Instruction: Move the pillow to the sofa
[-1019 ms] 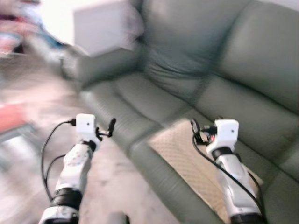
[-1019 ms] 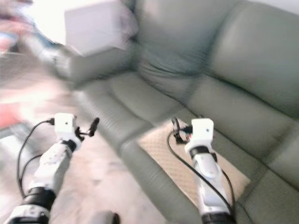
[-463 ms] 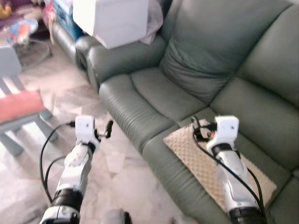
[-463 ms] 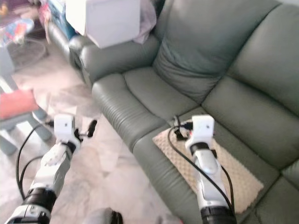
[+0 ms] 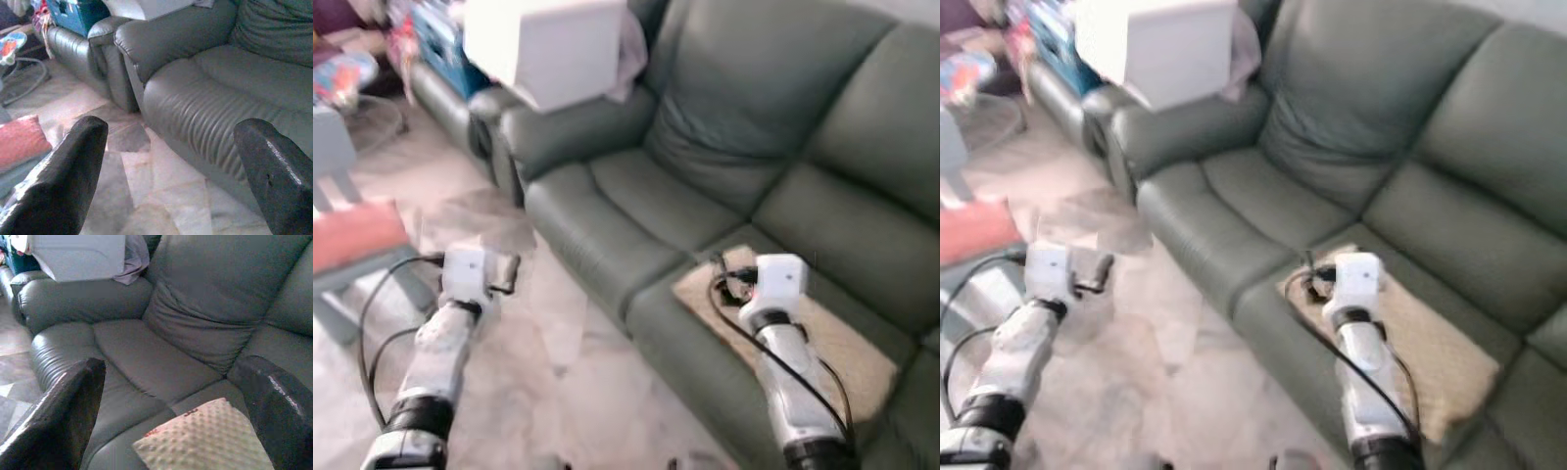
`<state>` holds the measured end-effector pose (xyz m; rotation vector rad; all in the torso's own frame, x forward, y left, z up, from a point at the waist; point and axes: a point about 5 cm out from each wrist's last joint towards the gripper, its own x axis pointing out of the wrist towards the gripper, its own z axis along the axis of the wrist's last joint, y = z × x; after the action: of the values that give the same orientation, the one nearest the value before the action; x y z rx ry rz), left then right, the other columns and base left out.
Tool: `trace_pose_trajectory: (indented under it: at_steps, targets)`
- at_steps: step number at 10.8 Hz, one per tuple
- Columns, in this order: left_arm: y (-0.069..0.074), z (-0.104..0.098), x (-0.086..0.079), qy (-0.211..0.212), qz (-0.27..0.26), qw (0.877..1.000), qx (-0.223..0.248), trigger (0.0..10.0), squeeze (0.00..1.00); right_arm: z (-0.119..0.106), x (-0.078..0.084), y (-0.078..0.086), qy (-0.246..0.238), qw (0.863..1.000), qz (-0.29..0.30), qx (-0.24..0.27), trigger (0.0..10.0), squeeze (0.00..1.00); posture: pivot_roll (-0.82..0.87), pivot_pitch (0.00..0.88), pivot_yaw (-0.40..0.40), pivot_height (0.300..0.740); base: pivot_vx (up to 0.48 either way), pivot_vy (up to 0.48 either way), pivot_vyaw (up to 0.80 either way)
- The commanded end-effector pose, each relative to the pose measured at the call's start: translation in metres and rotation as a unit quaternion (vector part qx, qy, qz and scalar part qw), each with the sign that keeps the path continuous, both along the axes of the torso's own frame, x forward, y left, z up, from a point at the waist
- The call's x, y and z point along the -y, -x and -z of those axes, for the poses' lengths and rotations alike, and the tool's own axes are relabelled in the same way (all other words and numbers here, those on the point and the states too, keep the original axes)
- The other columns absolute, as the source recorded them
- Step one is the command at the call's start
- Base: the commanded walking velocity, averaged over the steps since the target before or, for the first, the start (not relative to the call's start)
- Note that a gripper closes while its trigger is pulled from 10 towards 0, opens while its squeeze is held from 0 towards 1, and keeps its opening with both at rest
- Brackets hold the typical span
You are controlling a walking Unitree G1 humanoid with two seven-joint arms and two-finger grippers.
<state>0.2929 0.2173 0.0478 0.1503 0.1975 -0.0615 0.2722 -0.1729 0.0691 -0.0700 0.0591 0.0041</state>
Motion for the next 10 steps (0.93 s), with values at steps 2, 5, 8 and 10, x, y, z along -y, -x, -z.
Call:
trace_pose_trajectory:
  at_steps: [2, 5, 8, 10]
  targets:
    - [0.006, -0.003, 0.010, 0.000, 0.017, 1.000, 0.021, 10.0, 0.00, 0.007, 0.006, 0.013, -0.007, 1.000, -0.001, -0.022, 10.0, 0.00, -0.03, 0.000, 0.000, 0.740, 0.000, 0.480, 0.00]
    - [0.028, 0.006, 0.001, -0.003, -0.003, 1.000, 0.021, 10.0, 0.00, 0.018, 0.005, 0.053, -0.043, 0.999, -0.005, -0.012, 10.0, 0.00, -0.02, 0.000, 0.002, 0.740, 0.000, 0.480, 0.00]
    - [0.029, -0.001, 0.001, 0.001, 0.011, 0.999, 0.033, 10.0, 0.00, 0.017, -0.001, 0.049, -0.034, 0.999, -0.029, -0.011, 10.0, 0.00, 0.00, 0.000, 0.002, 0.740, 0.000, 0.160, 0.27]
    - [0.025, -0.006, 0.002, 0.002, 0.014, 0.999, 0.043, 10.0, 0.00, 0.011, -0.006, 0.043, -0.042, 0.999, -0.033, 0.001, 10.0, 0.00, 0.00, 0.000, 0.006, 0.740, 0.000, 0.000, 0.80]
